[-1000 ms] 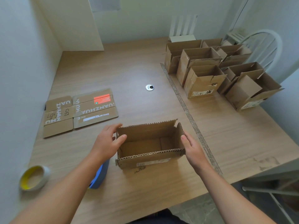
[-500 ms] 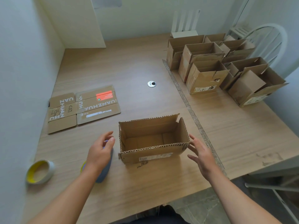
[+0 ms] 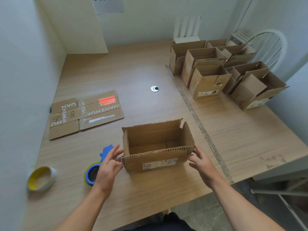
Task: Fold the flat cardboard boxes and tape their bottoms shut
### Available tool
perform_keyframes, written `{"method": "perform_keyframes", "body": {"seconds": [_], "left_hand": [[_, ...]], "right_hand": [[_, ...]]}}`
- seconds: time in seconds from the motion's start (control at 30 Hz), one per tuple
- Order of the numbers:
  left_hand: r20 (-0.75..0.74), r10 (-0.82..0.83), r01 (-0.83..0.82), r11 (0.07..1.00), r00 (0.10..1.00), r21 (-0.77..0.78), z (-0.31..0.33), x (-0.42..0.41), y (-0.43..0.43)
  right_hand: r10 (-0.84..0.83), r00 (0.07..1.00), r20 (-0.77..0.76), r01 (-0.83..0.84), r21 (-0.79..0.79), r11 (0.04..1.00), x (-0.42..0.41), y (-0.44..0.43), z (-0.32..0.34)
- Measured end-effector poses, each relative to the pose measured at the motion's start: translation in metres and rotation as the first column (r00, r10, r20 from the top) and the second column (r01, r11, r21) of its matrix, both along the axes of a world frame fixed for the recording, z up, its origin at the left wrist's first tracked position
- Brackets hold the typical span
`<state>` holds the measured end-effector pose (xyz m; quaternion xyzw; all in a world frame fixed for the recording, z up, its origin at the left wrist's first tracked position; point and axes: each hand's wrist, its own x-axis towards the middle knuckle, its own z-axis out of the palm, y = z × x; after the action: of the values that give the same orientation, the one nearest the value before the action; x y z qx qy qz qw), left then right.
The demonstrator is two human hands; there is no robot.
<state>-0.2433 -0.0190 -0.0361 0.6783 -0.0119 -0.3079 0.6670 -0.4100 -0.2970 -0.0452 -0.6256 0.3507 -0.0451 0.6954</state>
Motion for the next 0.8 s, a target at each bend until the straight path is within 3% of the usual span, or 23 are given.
{"method": "perform_keyframes", "body": {"seconds": [0.23, 0.37, 0.6, 0.8], "left_hand": [[0.059, -0.072, 0.077, 0.994, 0.996, -0.075, 0.019, 0.001, -0.010], [0.239, -0.172, 0.159, 0.985, 0.956, 0.071, 0.029, 0.001, -0.014], [0.428, -0.128, 0.042, 0.978, 0.895, 0.204, 0.036, 0.000, -0.033], [0.471, -0.120, 0.053, 0.987, 0.874, 0.153, 0.046, 0.012, -0.048]], "right_hand": [[-0.069, 0.994, 0.086, 0.072, -0.032, 0.997, -0.006, 0.006, 0.004], [-0.089, 0.985, 0.148, 0.086, 0.026, 0.996, -0.005, 0.005, 0.011], [-0.103, 0.965, 0.240, 0.125, -0.080, 0.989, 0.005, 0.009, 0.037], [-0.246, 0.931, 0.270, 0.275, -0.076, 0.958, 0.010, -0.002, 0.044]]}}
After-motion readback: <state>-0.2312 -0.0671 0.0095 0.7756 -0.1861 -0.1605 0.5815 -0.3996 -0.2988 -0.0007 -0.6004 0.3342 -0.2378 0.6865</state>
